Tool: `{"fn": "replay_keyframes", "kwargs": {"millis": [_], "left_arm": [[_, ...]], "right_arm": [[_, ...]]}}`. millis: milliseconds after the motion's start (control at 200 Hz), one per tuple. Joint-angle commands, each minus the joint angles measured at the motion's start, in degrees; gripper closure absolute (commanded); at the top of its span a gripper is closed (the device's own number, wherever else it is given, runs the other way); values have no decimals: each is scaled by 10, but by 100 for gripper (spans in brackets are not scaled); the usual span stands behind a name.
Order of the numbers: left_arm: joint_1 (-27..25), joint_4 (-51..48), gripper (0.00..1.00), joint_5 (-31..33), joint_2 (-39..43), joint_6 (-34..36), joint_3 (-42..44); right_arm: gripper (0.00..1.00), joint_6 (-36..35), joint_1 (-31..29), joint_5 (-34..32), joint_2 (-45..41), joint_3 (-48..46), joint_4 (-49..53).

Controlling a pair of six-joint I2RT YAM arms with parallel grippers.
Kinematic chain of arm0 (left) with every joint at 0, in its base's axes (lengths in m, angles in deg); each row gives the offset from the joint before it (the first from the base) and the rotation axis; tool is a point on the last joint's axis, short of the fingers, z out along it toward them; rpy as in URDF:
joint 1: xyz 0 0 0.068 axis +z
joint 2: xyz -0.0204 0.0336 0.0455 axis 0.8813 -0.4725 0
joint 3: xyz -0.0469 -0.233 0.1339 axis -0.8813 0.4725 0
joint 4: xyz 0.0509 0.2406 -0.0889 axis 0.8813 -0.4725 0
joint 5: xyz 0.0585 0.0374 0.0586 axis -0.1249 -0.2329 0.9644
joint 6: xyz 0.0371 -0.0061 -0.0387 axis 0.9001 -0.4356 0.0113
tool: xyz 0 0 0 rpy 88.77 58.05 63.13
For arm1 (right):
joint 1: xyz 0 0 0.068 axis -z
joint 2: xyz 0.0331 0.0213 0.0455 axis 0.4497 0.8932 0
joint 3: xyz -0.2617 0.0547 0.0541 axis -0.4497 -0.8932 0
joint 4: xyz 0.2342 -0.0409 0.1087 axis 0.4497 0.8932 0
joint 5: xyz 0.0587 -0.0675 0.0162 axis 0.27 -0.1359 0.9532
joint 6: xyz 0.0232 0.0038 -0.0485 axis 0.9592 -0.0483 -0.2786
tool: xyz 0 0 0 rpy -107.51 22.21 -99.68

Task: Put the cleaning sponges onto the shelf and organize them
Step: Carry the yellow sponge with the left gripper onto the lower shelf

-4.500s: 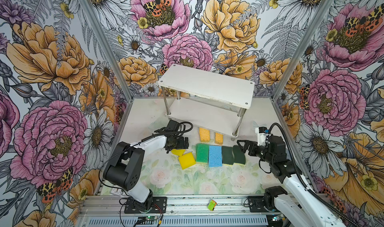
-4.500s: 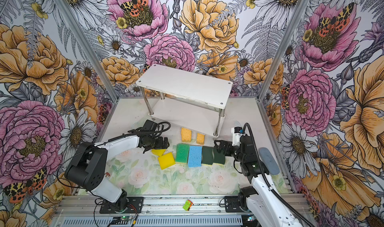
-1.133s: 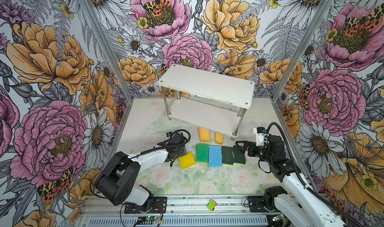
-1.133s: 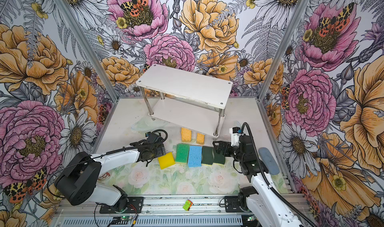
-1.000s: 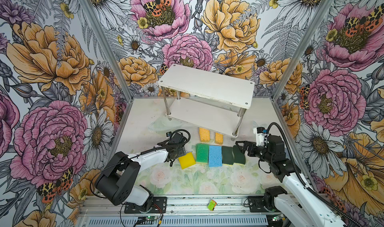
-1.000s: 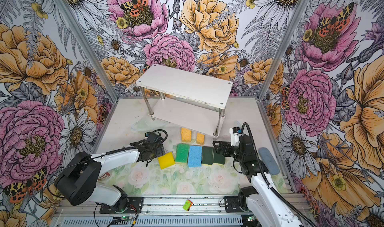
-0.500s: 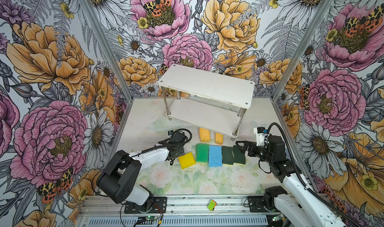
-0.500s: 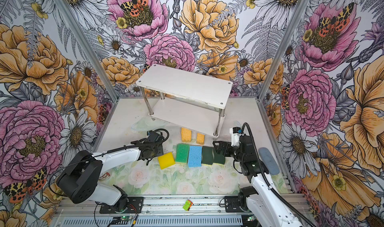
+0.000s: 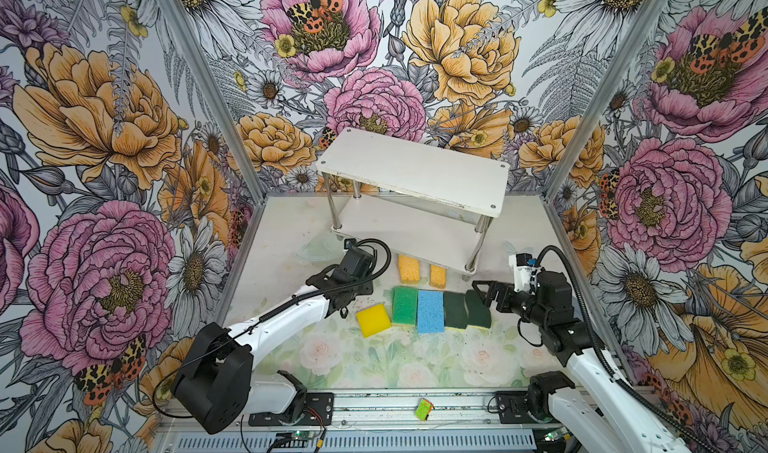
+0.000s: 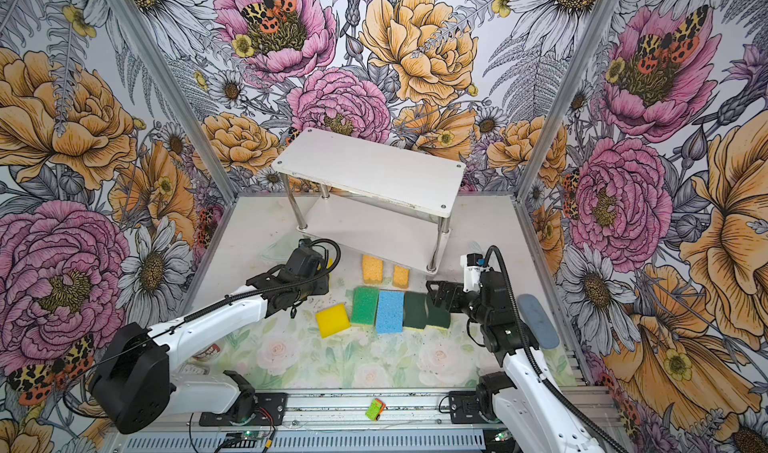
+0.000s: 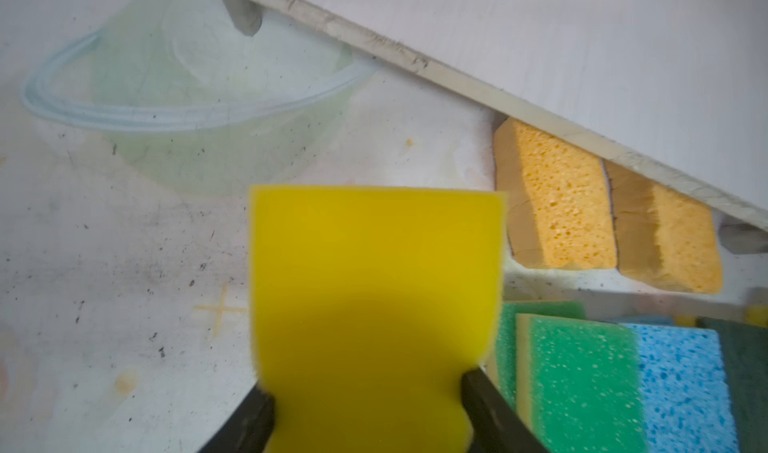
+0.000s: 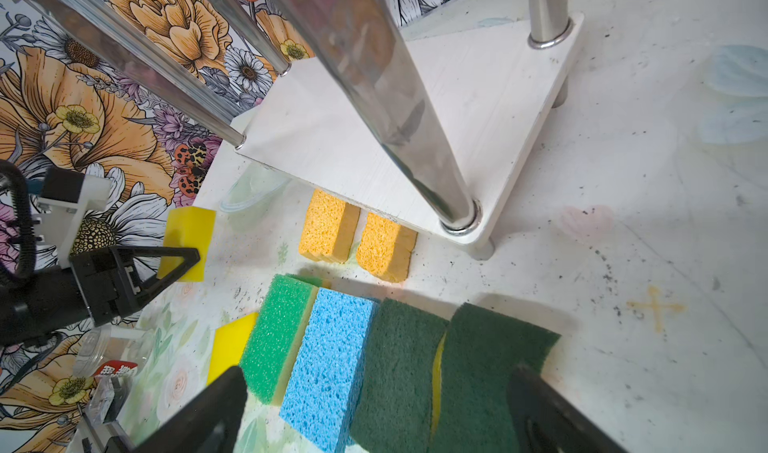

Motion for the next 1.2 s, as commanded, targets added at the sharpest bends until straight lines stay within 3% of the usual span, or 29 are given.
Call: {"fn": "replay_keyframes", "kwargs": {"millis": [0,180,470,916,1196], "left_arm": [[-12,4,45,-2,12,44,-30],[-38,55,45,-20,-2,76,-54],[-48,173,45,-105,-61,90,-93],[-85,196,45,-147,-227,140,-231],[-108,201,44,-128,-322,142,-296]], "right_arm": [[0,7,-4,-15,-13,-4,-3],[1,14,-3,-39,-31,-6,3],[1,17,-4,-57,-61,-8,24],[1,21,-3,-76,-88,-9,40],[1,20,-3,-83,-102,-9,47]]}}
